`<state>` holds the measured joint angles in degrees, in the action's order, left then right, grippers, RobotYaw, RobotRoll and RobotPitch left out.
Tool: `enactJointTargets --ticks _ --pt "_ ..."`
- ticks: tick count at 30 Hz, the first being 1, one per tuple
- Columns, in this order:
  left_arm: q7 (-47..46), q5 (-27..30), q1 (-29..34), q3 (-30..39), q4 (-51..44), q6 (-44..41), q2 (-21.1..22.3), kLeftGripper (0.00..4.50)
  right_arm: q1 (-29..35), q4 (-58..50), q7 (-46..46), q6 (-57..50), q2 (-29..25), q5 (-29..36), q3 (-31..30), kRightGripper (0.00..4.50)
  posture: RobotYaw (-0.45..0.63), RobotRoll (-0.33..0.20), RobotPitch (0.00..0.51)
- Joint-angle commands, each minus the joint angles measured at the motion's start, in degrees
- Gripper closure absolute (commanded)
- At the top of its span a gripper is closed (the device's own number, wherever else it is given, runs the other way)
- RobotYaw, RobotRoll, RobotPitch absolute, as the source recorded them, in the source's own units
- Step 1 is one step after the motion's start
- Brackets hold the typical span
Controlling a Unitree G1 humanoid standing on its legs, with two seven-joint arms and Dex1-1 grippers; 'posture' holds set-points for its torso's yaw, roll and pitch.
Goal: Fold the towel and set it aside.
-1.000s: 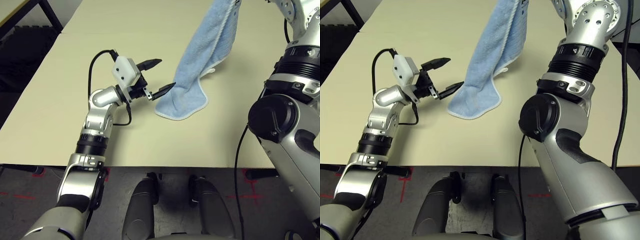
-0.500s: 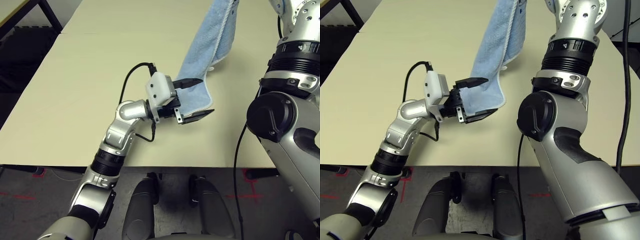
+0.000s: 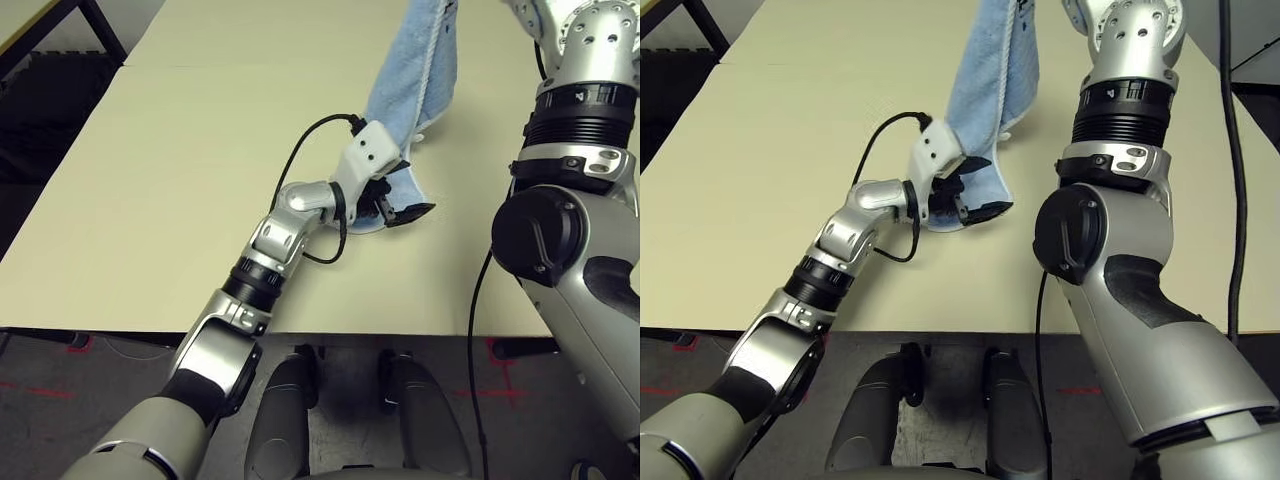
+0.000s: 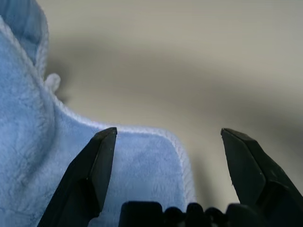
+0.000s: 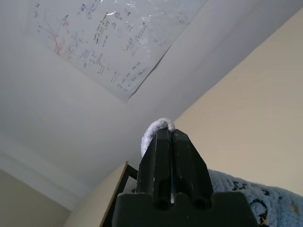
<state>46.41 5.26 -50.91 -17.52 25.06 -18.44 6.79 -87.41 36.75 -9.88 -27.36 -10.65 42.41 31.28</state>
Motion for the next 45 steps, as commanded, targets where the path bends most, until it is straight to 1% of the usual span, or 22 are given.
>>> enactJointTargets --ticks 1,5,9,10,12,13,17,18,19,21,22,25,28,30,33,35,37,39,40,42,44,45 --pt "0.94 -1.08 -1.15 -1.95 2.12 -1.83 -2.21 0.04 -0.29 2.19 1.76 1.39 -0.52 -1.46 -1.19 4.50 -0.03 0.000 0.257" --pt "0.23 -2.48 -1.66 -3.01 4.56 -3.93 -4.37 0.04 -0.78 3.41 2.39 2.21 -0.60 -1.84 -1.37 4.50 -0.03 0.000 0.256" --pt "-1.39 -4.20 -2.23 -3.40 7.72 -4.52 -5.48 0.04 -0.86 3.38 2.45 2.45 -0.64 -1.87 -1.71 4.50 -0.03 0.000 0.256" --pt "-1.91 -4.62 -2.48 -3.31 8.55 -4.60 -5.64 0.21 -0.83 3.25 2.38 2.43 -0.61 -1.85 -1.73 4.50 -0.03 0.000 0.256" --pt "-2.60 -5.40 -3.24 -3.15 10.54 -4.59 -5.66 0.66 -0.77 2.83 2.26 2.30 -0.55 -1.77 -1.77 4.50 -0.03 0.000 0.256" --pt "-2.92 -5.78 -3.60 -3.07 11.44 -4.67 -5.52 0.96 -0.74 2.61 2.19 2.24 -0.50 -1.72 -1.80 4.50 -0.04 0.000 0.255" --pt "-3.46 -7.28 -4.73 -3.00 14.20 -3.33 -4.76 2.68 -0.71 2.20 2.13 2.14 -0.41 -1.60 -1.86 4.50 -0.04 0.000 0.255" --pt "-3.45 -7.30 -4.89 -2.81 14.53 -3.04 -4.70 2.99 -0.70 2.20 2.16 2.15 -0.40 -1.60 -1.87 4.50 -0.04 0.000 0.255" --pt "-3.42 -7.29 -5.02 -2.63 14.68 -2.92 -4.67 3.47 -0.66 2.16 2.21 2.13 -0.44 -1.61 -1.88 4.50 -0.03 0.000 0.256" --pt "-3.17 -7.22 -5.16 -2.34 14.44 -2.79 -4.50 4.22 -0.54 2.13 2.31 2.14 -0.45 -1.66 -1.94 4.50 -0.03 0.000 0.256" --pt "-2.98 -7.21 -5.16 -2.29 14.14 -2.88 -4.37 4.48 -0.51 2.16 2.39 2.16 -0.45 -1.70 -1.98 4.50 -0.03 0.000 0.256" --pt "-2.00 -7.27 -5.05 -2.57 13.09 -2.91 -3.79 4.48 -0.42 2.50 2.75 2.35 -0.51 -1.99 -2.22 4.50 -0.03 0.000 0.256" --pt "-0.13 -6.36 -4.29 -2.31 9.54 -3.97 -2.61 4.48 0.01 3.22 3.65 2.54 -1.00 -2.73 -2.69 4.50 -0.03 0.000 0.254" --pt "0.63 -5.73 -3.21 -1.50 6.07 -4.83 -0.98 4.48 0.59 3.74 4.47 2.76 -1.65 -3.53 -2.82 4.50 -0.03 0.000 0.253" --pt "1.93 -3.80 -0.42 1.13 -2.40 -7.26 3.43 4.48 2.91 4.81 7.13 3.24 -3.79 -5.32 -3.53 4.50 -0.04 0.000 0.254" --pt "1.63 -1.02 2.74 6.91 -11.11 -9.63 8.88 4.48 7.23 5.55 13.02 3.65 -7.64 -7.11 -4.71 4.50 -0.03 0.000 0.254" --pt "1.00 0.94 4.76 10.21 -16.56 -11.84 12.00 4.48 10.11 5.57 18.30 3.69 -10.04 -7.71 -5.64 4.50 -0.03 0.000 0.256" --pt "0.08 3.32 6.75 14.66 -21.87 -14.34 15.32 4.48 15.25 3.81 28.72 4.01 -13.36 -8.82 -8.41 4.50 -0.03 0.000 0.260" --pt "-0.78 5.46 7.27 18.88 -24.34 -16.04 17.17 4.48 19.35 2.74 37.09 5.17 -16.05 -9.67 -10.36 4.50 -0.03 0.000 0.260" --pt "-4.02 9.01 6.99 26.89 -26.80 -19.97 19.67 4.48 25.69 1.98 49.92 8.38 -20.27 -10.68 -12.51 4.50 -0.02 0.000 0.262" --pt "-5.46 10.59 6.51 30.77 -26.63 -21.19 22.34 4.48 29.01 2.96 56.76 10.99 -23.05 -12.07 -13.99 4.50 -0.02 0.000 0.262" --pt "-6.29 10.35 6.24 32.00 -25.20 -20.56 24.07 4.48 30.34 3.78 60.44 12.70 -24.52 -13.32 -15.14 4.50 -0.01 0.000 0.266"
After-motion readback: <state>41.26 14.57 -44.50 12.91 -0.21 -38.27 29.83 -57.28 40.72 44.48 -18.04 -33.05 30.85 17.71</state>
